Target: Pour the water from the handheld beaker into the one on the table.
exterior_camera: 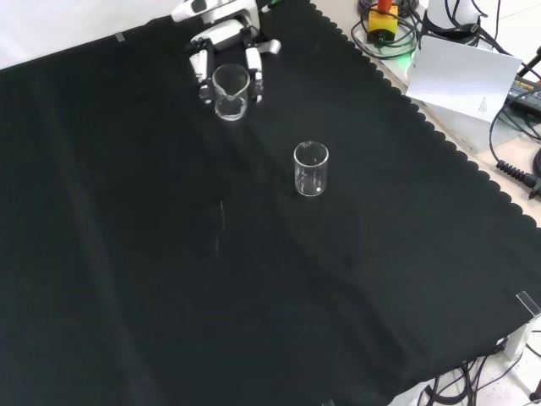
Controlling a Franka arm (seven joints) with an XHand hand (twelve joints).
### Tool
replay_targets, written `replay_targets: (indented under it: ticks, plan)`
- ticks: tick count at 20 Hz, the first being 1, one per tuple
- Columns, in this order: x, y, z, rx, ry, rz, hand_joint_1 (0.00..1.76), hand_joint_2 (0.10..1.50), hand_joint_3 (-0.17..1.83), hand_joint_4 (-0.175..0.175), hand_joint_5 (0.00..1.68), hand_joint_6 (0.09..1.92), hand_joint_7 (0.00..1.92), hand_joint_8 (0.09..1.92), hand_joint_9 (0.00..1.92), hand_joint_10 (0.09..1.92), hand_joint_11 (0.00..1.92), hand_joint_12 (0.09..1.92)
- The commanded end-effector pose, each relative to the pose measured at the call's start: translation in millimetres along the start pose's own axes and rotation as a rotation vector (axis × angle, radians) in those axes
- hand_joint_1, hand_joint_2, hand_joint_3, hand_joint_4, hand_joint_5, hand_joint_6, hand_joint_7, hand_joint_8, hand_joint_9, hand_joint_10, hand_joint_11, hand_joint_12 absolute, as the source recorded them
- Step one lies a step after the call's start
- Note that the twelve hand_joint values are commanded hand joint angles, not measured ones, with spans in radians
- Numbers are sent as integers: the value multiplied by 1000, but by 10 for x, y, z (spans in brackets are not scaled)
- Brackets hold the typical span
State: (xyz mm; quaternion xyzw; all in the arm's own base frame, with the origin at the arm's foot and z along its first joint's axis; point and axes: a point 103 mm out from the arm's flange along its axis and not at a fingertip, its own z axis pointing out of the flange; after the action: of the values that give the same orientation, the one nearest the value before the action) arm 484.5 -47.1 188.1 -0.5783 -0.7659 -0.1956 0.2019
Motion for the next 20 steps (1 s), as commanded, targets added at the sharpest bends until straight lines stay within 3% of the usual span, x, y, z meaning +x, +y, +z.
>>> replay_targets:
  ticks: [1, 9, 20]
  plan:
    - [249, -419, -33, 113, -68, 24, 1153, 710, 446, 175, 1504, 139, 1786, 87, 1778, 87, 1608, 546]
    - [511, -722, 141, 237, -144, 19, 1154, 707, 451, 175, 1505, 139, 1778, 87, 1781, 87, 1603, 546]
    - [736, -886, 394, 361, -271, -7, 1156, 703, 462, 175, 1506, 142, 1777, 87, 1783, 87, 1600, 546]
